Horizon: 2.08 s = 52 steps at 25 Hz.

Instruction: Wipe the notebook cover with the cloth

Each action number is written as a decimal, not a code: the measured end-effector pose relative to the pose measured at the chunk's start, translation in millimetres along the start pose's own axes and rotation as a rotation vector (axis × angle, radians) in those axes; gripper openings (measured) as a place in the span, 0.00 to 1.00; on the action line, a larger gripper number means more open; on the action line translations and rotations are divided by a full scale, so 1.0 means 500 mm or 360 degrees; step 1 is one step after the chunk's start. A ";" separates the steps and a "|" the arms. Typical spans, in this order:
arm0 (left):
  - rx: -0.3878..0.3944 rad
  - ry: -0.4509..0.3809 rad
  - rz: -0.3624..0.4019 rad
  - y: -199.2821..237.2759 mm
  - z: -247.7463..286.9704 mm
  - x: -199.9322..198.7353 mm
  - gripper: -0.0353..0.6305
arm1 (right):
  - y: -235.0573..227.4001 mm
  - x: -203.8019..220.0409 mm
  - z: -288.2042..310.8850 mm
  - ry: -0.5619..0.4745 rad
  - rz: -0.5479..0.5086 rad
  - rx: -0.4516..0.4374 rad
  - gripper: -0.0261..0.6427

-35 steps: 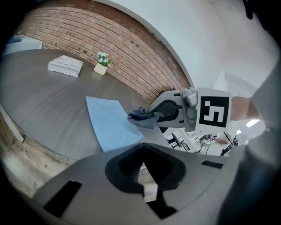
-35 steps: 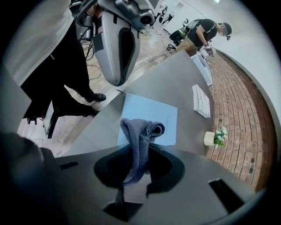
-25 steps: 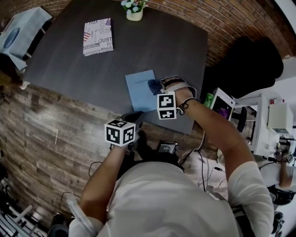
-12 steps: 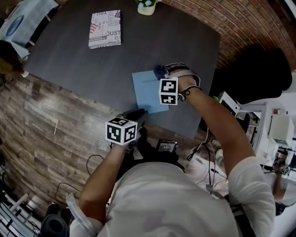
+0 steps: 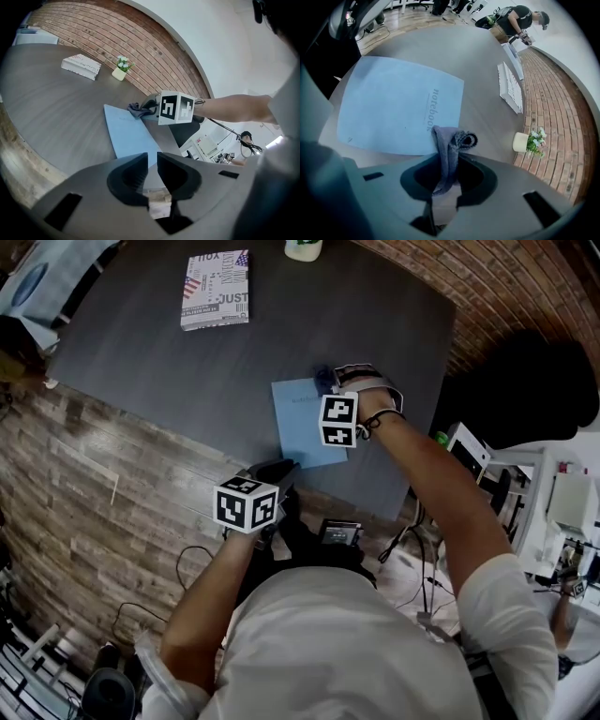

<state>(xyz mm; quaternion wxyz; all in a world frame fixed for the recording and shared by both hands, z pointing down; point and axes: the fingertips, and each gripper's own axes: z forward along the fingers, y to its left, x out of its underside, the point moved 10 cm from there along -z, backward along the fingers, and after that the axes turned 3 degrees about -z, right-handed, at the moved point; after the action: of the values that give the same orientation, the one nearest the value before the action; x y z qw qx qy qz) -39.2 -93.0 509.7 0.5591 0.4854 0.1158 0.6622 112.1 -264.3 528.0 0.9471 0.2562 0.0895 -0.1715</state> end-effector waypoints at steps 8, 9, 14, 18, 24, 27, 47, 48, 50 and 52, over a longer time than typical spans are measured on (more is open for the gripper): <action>0.0016 0.0018 0.0009 -0.007 0.011 0.003 0.15 | 0.018 0.006 -0.010 0.0002 -0.0007 0.0031 0.17; 0.0019 0.0023 0.0009 -0.008 0.012 0.004 0.15 | 0.020 0.007 -0.012 0.0001 -0.0008 0.0040 0.17; 0.0025 0.0050 0.0002 -0.010 0.014 0.013 0.15 | 0.026 0.003 -0.024 -0.0009 -0.0022 0.0087 0.17; 0.0034 0.0055 0.0006 -0.017 0.014 0.018 0.15 | 0.043 -0.005 -0.033 -0.0019 -0.0053 0.0087 0.17; 0.0041 0.0049 0.0026 -0.025 0.009 0.023 0.15 | 0.066 -0.008 -0.042 -0.0027 -0.0034 0.0060 0.17; 0.0041 0.0050 0.0026 -0.028 0.005 0.028 0.15 | 0.078 -0.008 -0.050 -0.0027 -0.0030 0.0045 0.17; 0.0062 0.0057 0.0079 -0.063 -0.024 0.068 0.15 | 0.193 -0.034 -0.121 -0.0053 -0.0044 -0.0029 0.17; 0.0061 0.0055 0.0080 -0.064 -0.026 0.069 0.14 | 0.199 -0.034 -0.124 -0.0055 -0.0046 -0.0032 0.17; 0.0064 0.0051 0.0086 -0.067 -0.029 0.069 0.13 | 0.208 -0.035 -0.129 -0.0058 -0.0048 -0.0035 0.17; 0.0065 0.0047 0.0097 -0.069 -0.032 0.069 0.13 | 0.215 -0.036 -0.133 -0.0059 -0.0046 -0.0041 0.17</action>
<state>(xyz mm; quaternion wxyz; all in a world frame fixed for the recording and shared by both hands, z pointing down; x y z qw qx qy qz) -26.6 -45.1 495.4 0.5268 0.4902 0.1227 0.6835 130.0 -137.8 524.7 0.9492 0.2395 0.0777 -0.1886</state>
